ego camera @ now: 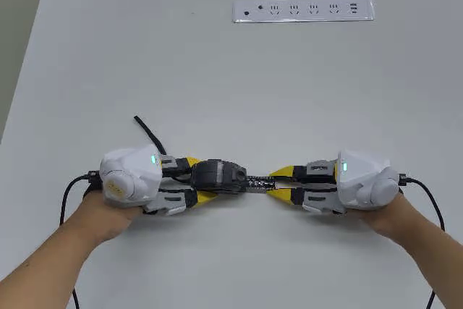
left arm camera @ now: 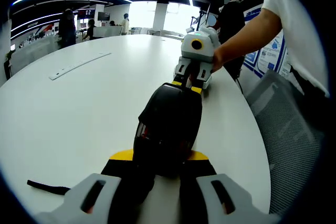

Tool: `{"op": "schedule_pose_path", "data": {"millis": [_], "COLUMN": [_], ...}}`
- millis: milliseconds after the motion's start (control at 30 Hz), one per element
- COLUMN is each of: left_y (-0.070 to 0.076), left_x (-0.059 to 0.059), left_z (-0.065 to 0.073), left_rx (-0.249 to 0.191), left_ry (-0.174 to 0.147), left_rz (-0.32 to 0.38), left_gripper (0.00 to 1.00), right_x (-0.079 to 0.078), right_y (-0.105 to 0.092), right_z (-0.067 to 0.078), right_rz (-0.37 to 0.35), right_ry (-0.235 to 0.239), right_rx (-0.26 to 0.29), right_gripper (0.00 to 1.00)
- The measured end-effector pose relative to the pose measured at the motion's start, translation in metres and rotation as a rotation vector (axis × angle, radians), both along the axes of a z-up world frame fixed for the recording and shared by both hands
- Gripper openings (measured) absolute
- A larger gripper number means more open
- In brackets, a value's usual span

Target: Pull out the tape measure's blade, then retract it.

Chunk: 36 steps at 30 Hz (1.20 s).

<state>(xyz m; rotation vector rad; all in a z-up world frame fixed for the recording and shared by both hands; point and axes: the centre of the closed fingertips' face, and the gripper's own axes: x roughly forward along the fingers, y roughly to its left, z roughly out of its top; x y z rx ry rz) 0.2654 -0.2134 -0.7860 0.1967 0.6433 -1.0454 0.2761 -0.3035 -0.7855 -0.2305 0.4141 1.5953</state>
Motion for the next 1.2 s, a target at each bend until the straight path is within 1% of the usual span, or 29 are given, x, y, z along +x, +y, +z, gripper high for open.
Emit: {"op": "schedule_pose_path", "data": {"millis": [400, 1200], "left_y": [0.001, 0.0], "left_x": [0.0, 0.0], "left_z": [0.0, 0.001], "left_rx": [0.002, 0.005], "left_ry": [0.001, 0.003], "left_rz": [0.002, 0.006], "left_gripper": [0.27, 0.27], "right_x": [0.003, 0.007], "right_y": [-0.012, -0.038], "right_z": [-0.001, 0.001], "right_rz": [-0.012, -0.038], "right_ry": [0.009, 0.021], "right_rx": [-0.003, -0.005], "right_gripper": [0.11, 0.1]}}
